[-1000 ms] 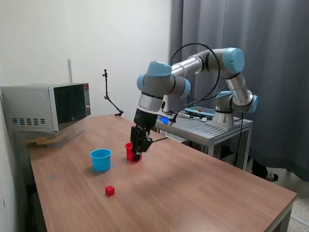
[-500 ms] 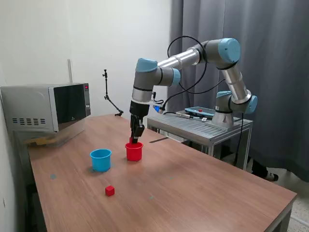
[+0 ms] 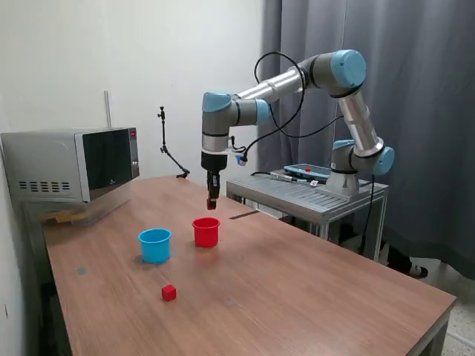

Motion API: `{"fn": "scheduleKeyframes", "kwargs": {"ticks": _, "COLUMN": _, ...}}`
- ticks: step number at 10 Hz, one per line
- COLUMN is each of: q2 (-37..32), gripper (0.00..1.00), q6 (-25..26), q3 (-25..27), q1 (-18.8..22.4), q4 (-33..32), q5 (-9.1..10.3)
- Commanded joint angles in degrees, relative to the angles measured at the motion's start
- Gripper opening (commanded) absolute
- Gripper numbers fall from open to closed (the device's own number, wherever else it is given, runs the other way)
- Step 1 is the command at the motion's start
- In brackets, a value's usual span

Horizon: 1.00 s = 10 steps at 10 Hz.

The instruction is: Place red objects in the red bin, and blue objects in the blue bin.

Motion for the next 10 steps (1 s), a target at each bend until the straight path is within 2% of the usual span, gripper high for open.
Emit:
{"fn": "scheduleKeyframes", "kwargs": {"ticks": 1, "q2": -3.8, "gripper": 0.0, "q6": 0.5, "q3": 6.8, "q1": -3.2, "q4": -0.4, "q5": 0.45}}
{"fn": "scheduleKeyframes", "kwargs": {"ticks": 2, "q2": -4.7, "gripper": 0.0, "q6": 0.5, "q3": 9.4, "q1": -3.9, "q4": -0.5, "q5": 0.8}}
{"fn": "scheduleKeyframes", "kwargs": {"ticks": 4, "q2": -5.1, "gripper": 0.0, "q6": 0.4, "q3": 13.1, "q1": -4.9, "q4": -4.6, "q5": 6.66}}
{"fn": "scheduleKeyframes", "kwargs": {"ticks": 6, "q2": -4.9, "gripper": 0.0, "q6": 0.4, "q3": 15.1, "q1": -4.8, "q4": -10.4, "q5": 8.53}}
{"fn": "scheduleKeyframes", "kwargs": {"ticks": 7, "q2": -3.9, "gripper": 0.0, "q6": 0.4, "q3": 15.4, "q1": -4.8, "q4": -12.7, "q5": 10.28}}
{"fn": "scheduleKeyframes", "kwargs": {"ticks": 10, "q2": -2.2, "gripper": 0.0, "q6": 0.1, "q3": 13.8, "q1": -5.7, "q4": -14.5, "q5": 10.29}}
